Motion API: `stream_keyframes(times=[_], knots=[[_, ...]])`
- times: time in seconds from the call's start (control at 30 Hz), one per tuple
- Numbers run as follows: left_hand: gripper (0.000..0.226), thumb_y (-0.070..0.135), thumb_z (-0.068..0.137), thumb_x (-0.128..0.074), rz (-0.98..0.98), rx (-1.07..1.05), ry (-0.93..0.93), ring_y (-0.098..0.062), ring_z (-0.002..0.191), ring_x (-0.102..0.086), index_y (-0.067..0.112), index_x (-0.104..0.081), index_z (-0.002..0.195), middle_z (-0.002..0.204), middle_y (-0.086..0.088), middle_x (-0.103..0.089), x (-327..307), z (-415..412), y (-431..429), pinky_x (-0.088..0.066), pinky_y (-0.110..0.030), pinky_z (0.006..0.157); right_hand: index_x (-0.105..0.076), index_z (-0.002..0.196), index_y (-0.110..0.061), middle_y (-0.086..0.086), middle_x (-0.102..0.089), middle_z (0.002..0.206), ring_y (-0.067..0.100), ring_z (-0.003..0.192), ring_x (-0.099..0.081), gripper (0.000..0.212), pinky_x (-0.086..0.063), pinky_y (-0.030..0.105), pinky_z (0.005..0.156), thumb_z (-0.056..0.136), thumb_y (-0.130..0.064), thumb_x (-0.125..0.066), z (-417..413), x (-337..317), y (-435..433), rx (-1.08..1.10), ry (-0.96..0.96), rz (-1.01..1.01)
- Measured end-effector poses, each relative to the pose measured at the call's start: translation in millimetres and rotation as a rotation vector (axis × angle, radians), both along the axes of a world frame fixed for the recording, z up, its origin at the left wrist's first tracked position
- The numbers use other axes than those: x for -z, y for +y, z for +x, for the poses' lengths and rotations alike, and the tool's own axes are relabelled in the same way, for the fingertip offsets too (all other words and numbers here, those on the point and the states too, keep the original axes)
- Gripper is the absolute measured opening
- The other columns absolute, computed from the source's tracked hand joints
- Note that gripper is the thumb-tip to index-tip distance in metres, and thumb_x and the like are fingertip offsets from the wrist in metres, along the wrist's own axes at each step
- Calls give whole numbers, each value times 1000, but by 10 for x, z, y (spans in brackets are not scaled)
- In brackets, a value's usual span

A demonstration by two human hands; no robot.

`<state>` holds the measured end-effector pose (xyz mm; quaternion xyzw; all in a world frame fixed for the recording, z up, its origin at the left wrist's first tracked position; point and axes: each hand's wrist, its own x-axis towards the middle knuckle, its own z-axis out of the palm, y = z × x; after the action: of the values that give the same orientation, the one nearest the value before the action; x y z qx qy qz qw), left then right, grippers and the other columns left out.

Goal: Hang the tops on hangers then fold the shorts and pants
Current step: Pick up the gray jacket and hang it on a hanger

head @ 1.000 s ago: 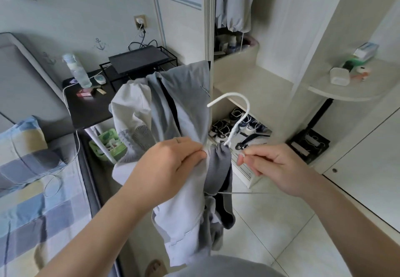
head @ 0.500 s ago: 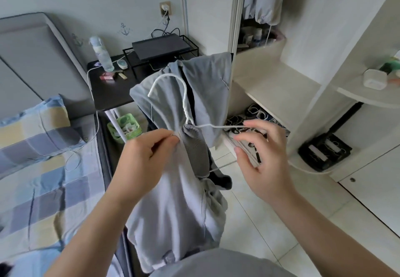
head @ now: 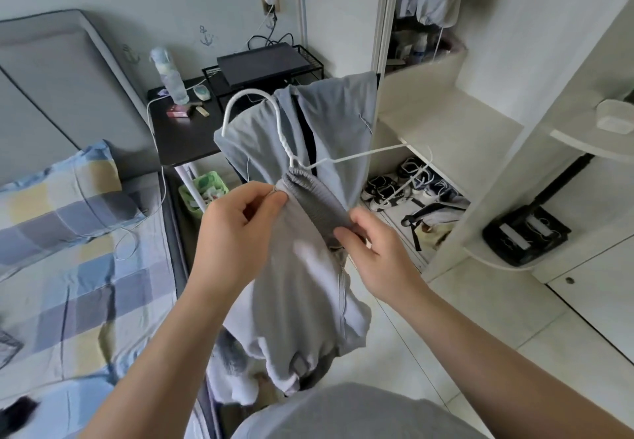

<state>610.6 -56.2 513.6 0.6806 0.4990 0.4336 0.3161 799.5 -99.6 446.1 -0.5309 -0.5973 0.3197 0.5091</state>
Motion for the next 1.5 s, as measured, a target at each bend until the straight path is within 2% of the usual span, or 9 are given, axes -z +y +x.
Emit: stream_keyframes(times=[0.17, 0.33, 0.43, 0.6, 0.77, 1.07, 1.17, 1.33, 1.5], knots=[[25, 21, 95, -65, -28, 3, -12, -4, 50, -38, 27, -67, 71, 53, 13, -45, 71, 52, 31, -30, -14, 47, -64, 99, -8, 8, -69, 85, 23, 80, -67, 15, -54, 41, 76, 97, -22, -60, 66, 177, -18, -192, 26, -276], [23, 24, 96, -64, -42, 36, -19, -3, 49, -37, 26, -68, 73, 53, 13, -46, 104, 103, 49, -30, -14, 47, -68, 81, -32, -23, -65, 84, -3, 78, -58, 11, -45, 22, 74, 82, -37, -58, 174, 431, -19, -342, -138, -559], [19, 27, 95, -64, -30, 58, 9, -4, 54, -42, 26, -69, 77, 60, -1, -53, 105, 74, 60, -33, -16, 49, -68, 105, -33, -8, -68, 111, 13, 109, -59, 30, -49, 33, 93, 81, -51, -61, 317, 615, 3, -288, -376, -687], [20, 28, 95, -66, -6, 100, 101, -2, 55, -43, 31, -69, 75, 63, -1, -55, 114, -64, 63, -34, -13, 52, -60, 130, -34, -11, -64, 130, 10, 137, -42, 40, 8, 49, 119, 93, -50, -56, 659, 806, 75, -150, -912, -522], [22, 29, 96, -64, -23, 129, 187, -3, 50, -36, 31, -68, 74, 52, 9, -43, 165, -192, 67, -28, -14, 47, -68, 103, -28, -16, -65, 114, 6, 133, -44, 16, 15, 56, 114, 96, -39, -58, 1037, 740, 66, -10, -1110, -284], [20, 26, 96, -63, -27, 211, 278, -3, 47, -39, 29, -72, 79, 62, -7, -58, 96, -374, 93, -29, -10, 44, -74, 81, -20, -12, -72, 92, 21, 124, -56, 14, -10, 51, 114, 88, -33, -75, 1391, 242, 79, 280, -975, 11], [25, 27, 96, -64, -28, 245, 358, -4, 43, -35, 23, -70, 73, 52, 0, -50, 108, -364, 94, -27, -11, 42, -72, 85, -8, 2, -71, 87, 29, 94, -65, 13, -45, 44, 87, 91, -19, -70, 1416, -5, 99, 165, -806, -8], [37, 21, 98, -62, 31, 351, 512, -12, 50, -36, 9, -59, 64, 50, 0, -44, 199, -86, 86, -30, -21, 50, -65, 87, -6, -3, -59, 70, 6, 61, -49, 11, -39, 36, 61, 96, -10, -60, 1169, -574, 123, 70, -593, 10], [18, 21, 96, -65, 134, 275, 306, -2, 61, -58, 23, -77, 83, 63, 17, -66, 113, 154, 80, -39, -14, 57, -56, 86, -21, 7, -61, 115, 13, 109, -59, 16, -42, 23, 96, 93, -7, -58, 519, -988, 54, -267, -511, 118]])
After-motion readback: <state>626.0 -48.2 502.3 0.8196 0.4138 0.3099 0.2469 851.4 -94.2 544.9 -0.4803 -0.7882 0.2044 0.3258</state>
